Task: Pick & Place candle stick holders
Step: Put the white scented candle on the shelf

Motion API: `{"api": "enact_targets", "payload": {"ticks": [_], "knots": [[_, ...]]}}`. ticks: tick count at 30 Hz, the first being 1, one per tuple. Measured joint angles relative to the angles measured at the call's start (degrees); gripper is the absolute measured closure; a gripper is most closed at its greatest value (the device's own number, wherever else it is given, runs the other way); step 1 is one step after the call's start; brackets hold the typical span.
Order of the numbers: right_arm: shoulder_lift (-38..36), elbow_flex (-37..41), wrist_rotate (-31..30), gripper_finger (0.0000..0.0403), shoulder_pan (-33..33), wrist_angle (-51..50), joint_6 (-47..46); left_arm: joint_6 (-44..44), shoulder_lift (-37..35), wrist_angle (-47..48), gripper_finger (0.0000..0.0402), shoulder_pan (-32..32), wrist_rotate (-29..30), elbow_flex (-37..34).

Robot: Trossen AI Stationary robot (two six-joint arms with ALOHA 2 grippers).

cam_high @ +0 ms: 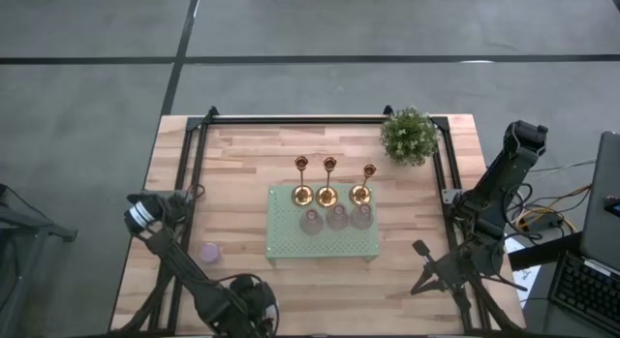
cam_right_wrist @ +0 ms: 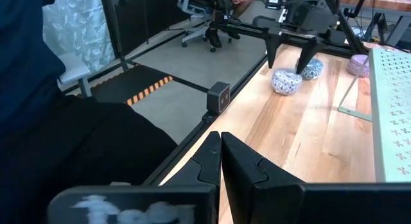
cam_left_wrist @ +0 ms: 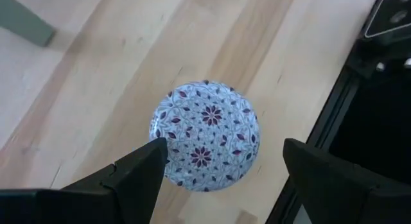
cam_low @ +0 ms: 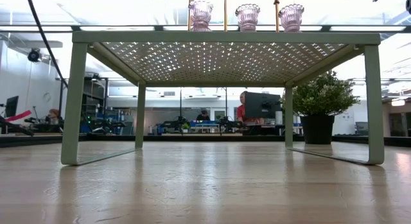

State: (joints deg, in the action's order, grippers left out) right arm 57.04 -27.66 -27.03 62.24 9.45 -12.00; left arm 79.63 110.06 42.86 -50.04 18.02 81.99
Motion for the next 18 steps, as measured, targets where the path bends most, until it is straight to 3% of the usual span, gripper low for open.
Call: {"api": "enact_targets", "payload": {"ticks": [18], "knots": [[0.00, 0.02, -0.03, 0.0394, -0.03, 0.08, 0.04, -0.01, -0.29, -0.41, 0.0086, 0.19, 1.37, -0.59]]}}
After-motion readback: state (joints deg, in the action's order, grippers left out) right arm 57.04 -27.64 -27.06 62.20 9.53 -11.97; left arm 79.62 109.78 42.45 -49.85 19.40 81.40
